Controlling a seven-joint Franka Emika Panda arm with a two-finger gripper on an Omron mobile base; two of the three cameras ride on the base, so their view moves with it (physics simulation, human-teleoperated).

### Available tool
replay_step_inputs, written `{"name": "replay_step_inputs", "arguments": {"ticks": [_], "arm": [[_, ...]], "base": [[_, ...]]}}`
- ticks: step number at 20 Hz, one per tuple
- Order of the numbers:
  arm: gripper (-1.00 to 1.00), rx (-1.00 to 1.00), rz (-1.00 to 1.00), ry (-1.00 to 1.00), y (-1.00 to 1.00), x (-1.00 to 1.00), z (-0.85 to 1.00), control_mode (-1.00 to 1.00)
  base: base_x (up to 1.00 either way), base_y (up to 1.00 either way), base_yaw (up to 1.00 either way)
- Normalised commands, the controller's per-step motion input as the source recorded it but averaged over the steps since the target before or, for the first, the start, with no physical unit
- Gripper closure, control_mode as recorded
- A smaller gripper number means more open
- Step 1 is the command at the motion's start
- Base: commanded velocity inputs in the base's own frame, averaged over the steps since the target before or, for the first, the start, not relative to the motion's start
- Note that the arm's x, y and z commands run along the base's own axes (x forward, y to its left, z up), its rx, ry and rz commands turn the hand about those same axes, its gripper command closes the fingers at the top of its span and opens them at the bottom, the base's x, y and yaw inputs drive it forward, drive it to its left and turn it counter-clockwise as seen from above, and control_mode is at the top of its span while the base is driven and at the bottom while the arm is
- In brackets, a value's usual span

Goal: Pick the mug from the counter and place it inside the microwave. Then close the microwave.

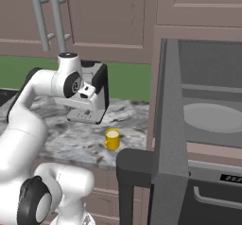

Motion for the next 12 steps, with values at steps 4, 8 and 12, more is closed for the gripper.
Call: {"name": "replay_step_inputs", "arguments": {"ticks": [4,8,12], "arm": [[-1.00,-0.16,-0.18,0.17,-0.19,0.00,-0.16,-1.00],[-1.00,-0.17,-0.19,0.23,-0.35,0.00,-0.18,-1.00],[-1.00,-0.12,-0.17,0.20,-0.34,0.00,-0.30,-1.00]], "base": [[0.00,0.00,0.00],[0.00,0.00,0.00],[0.00,0.00,0.00]]}}
